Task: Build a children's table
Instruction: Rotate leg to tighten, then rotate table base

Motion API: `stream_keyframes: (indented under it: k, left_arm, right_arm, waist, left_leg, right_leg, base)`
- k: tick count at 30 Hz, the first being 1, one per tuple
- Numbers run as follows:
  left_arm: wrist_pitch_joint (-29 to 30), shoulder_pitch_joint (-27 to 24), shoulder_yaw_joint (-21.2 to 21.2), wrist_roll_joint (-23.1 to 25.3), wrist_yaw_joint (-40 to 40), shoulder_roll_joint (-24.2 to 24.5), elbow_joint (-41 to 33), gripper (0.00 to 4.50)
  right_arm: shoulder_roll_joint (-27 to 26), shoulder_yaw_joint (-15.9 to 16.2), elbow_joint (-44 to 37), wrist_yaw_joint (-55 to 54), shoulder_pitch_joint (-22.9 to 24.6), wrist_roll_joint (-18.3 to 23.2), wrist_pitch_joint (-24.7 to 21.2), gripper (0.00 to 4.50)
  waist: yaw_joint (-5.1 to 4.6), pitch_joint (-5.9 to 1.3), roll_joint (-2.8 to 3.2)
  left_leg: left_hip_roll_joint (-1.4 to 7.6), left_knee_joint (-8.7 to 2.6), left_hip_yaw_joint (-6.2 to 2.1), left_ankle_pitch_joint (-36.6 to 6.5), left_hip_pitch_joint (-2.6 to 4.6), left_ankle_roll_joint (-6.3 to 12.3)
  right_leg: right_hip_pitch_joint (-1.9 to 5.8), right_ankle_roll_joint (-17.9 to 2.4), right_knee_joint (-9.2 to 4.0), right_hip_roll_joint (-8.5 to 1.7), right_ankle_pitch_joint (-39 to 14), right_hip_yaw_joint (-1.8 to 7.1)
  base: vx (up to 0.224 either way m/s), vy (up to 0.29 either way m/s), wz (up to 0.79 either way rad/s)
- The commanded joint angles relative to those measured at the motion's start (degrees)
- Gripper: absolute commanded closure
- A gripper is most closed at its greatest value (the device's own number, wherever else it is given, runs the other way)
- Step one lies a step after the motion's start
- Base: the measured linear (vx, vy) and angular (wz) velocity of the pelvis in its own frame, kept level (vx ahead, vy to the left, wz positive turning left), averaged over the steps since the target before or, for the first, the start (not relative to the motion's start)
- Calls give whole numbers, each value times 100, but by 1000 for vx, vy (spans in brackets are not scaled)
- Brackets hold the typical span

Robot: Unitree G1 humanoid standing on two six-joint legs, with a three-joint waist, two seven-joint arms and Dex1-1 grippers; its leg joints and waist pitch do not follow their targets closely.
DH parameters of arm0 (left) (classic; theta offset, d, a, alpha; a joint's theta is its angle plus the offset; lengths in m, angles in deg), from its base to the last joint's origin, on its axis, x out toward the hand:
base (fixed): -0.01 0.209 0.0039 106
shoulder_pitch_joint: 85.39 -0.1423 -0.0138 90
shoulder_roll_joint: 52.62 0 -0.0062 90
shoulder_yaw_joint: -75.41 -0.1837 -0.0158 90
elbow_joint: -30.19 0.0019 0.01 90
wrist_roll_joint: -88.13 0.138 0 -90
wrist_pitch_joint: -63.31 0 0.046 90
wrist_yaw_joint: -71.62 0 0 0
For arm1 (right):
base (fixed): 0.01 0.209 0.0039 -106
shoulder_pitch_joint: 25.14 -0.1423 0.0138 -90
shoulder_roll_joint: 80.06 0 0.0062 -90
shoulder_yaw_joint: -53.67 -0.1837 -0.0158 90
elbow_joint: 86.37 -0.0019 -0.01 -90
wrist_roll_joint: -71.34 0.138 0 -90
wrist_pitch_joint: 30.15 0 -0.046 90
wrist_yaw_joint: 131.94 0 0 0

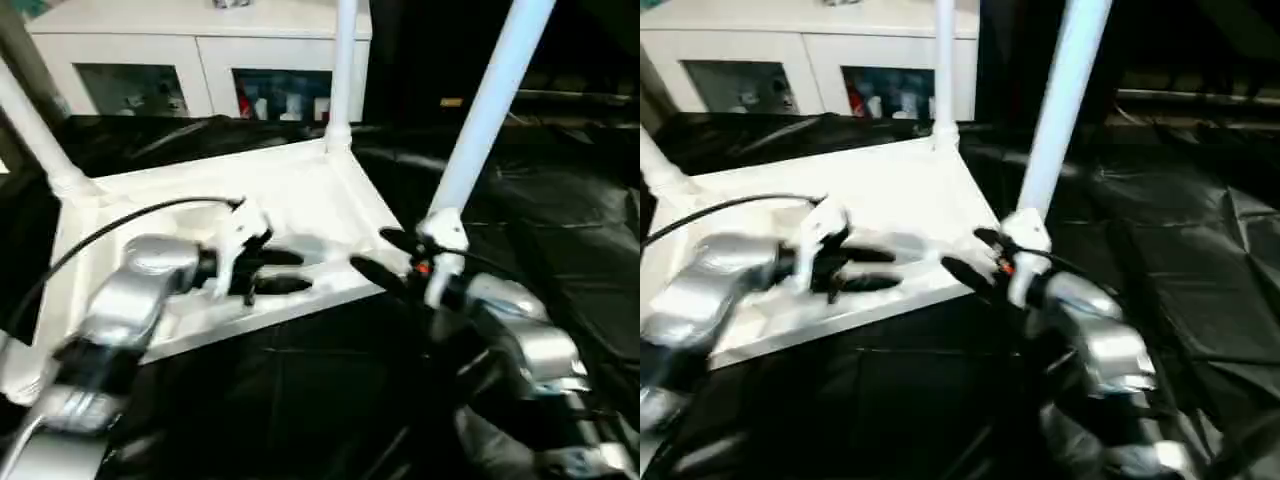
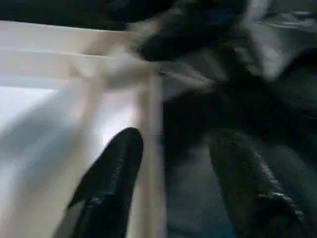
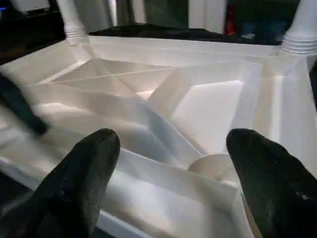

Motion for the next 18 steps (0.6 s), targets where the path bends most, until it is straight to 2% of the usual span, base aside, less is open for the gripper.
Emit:
stream_keyframes:
  k: [1, 2, 3, 4, 6, 7, 8, 9, 11, 13, 15, 18]
  left_arm:
    - [391, -303, -202, 5, -30, 231, -635, 164]
    - [480, -450, -262, 103, 13, 311, -826, 135]
    - [488, -569, -326, 232, 64, 363, -932, 128]
    - [512, -635, -361, 291, 106, 398, -1011, 127]
    - [578, -691, -386, 333, 173, 399, -1052, 108]
    - [669, -759, -426, 329, 241, 426, -1157, 93]
    - [744, -804, -452, 309, 289, 448, -1240, 84]
    - [744, -804, -452, 309, 289, 448, -1240, 84]
    - [824, -837, -480, 302, 361, 466, -1311, 79]
    - [773, -871, -534, 443, 563, 498, -1296, 51]
    - [726, -933, -573, 680, 873, 510, -1255, 41]
    - [833, -992, -600, 758, 978, 550, -1276, 18]
  right_arm:
    - [-197, -66, 156, -349, -64, -94, 140, 63]
    - [-307, -61, 237, -522, -90, -154, 202, 63]
    - [-411, -70, 331, -635, -132, -169, 259, 63]
    - [-471, -79, 404, -696, -166, -176, 307, 63]
    - [-548, -118, 532, -856, -231, -203, 336, 63]
    - [-655, -188, 694, -1021, -313, -198, 376, 63]
    - [-724, -237, 797, -1132, -364, -197, 400, 63]
    - [-724, -237, 797, -1132, -364, -197, 400, 63]
    - [-779, -270, 912, -1227, -422, -204, 441, 63]
    - [-848, -312, 1058, -1330, -518, -211, 520, 63]
    - [-951, -398, 1286, -1504, -671, -209, 676, 63]
    - [-990, -509, 1535, -1720, -805, -207, 827, 63]
  waist:
    - [-28, -405, -6]
    - [-83, -348, -36]
    - [-79, -366, -28]
    - [-98, -360, -33]
    - [-95, -361, -20]
    - [-101, -364, -30]
    - [-120, -358, -30]
    - [-126, -357, -28]
    - [-132, -354, -26]
    - [-160, -349, -37]
    - [-197, -357, -48]
    - [-205, -363, -36]
  left_leg:
    - [376, -460, -162, -1236, 233, 3]
    - [336, -506, -167, -1409, 170, -37]
    - [354, -500, -170, -1570, 238, -140]
    - [342, -505, -171, -1602, 230, -161]
    - [340, -501, -165, -1727, 287, -264]
    - [342, -506, -165, -1711, 281, -287]
    - [329, -522, -185, -1719, 243, -306]
    - [330, -518, -177, -1792, 268, -336]
    - [328, -520, -180, -1867, 272, -370]
    - [320, -527, -197, -2014, 262, -397]
    - [315, -524, -208, -2017, 258, -402]
    - [316, -512, -201, -1993, 280, -409]
  right_leg:
    - [190, -1346, -300, -356, -1103, 279]
    - [208, -1231, -347, -319, -1440, 272]
    - [171, -1160, -374, -344, -1636, 292]
    - [178, -1120, -386, -334, -1704, 294]
    - [137, -1048, -404, -309, -1755, 305]
    - [141, -1052, -393, -310, -1710, 307]
    - [171, -1048, -381, -305, -1701, 295]
    - [147, -1031, -391, -306, -1736, 300]
    - [148, -996, -393, -300, -1769, 301]
    - [156, -960, -401, -307, -1910, 299]
    - [171, -932, -408, -311, -1953, 302]
    - [150, -955, -410, -307, -1916, 305]
  base:
    - [0, 0, 0]
    - [0, 0, 0]
    - [0, 0, 0]
    - [0, 0, 0]
    - [0, 0, 0]
    - [0, 0, 0]
    - [0, 0, 0]
    - [0, 0, 0]
    - [0, 0, 0]
    - [0, 0, 0]
    - [0, 0, 0]
    - [0, 0, 0]
